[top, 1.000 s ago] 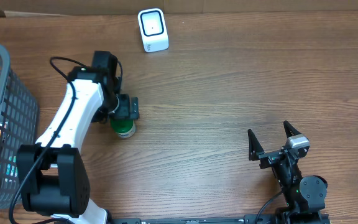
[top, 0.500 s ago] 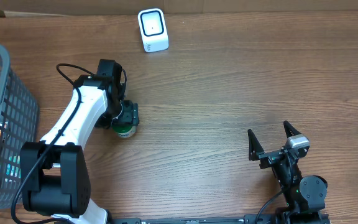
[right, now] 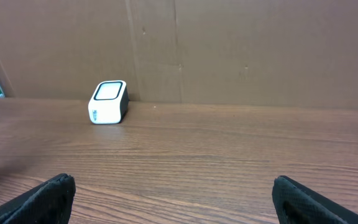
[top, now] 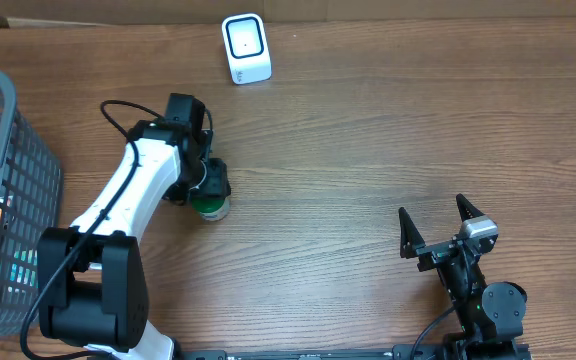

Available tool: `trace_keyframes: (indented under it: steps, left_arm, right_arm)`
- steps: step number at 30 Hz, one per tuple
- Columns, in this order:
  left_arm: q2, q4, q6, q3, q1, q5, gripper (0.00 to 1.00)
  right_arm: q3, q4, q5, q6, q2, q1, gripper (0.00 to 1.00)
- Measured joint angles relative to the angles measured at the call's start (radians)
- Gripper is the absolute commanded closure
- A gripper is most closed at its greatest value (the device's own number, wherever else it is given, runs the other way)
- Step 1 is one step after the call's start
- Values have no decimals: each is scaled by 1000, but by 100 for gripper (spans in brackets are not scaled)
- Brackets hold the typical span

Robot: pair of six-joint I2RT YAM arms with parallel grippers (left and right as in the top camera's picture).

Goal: Scan the item barcode
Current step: 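Slide the jar rightward toward the white scanner, then release the jar and raise the left gripper away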

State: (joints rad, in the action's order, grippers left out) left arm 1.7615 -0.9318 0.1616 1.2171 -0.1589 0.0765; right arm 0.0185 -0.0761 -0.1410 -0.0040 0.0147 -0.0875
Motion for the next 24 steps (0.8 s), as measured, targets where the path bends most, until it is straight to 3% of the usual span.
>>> trace_keyframes:
  steps: [8, 17, 24]
  left_arm:
    - [0, 51, 93, 0, -73, 11, 47]
    - [0, 167, 171, -1, -195, 30, 40]
    - [0, 174, 180, -1, -243, 28, 34]
  right_arm:
    - [0, 0, 0, 0, 0, 0, 0]
    - [0, 0, 0, 0, 0, 0, 0]
    - [0, 0, 0, 0, 0, 0, 0]
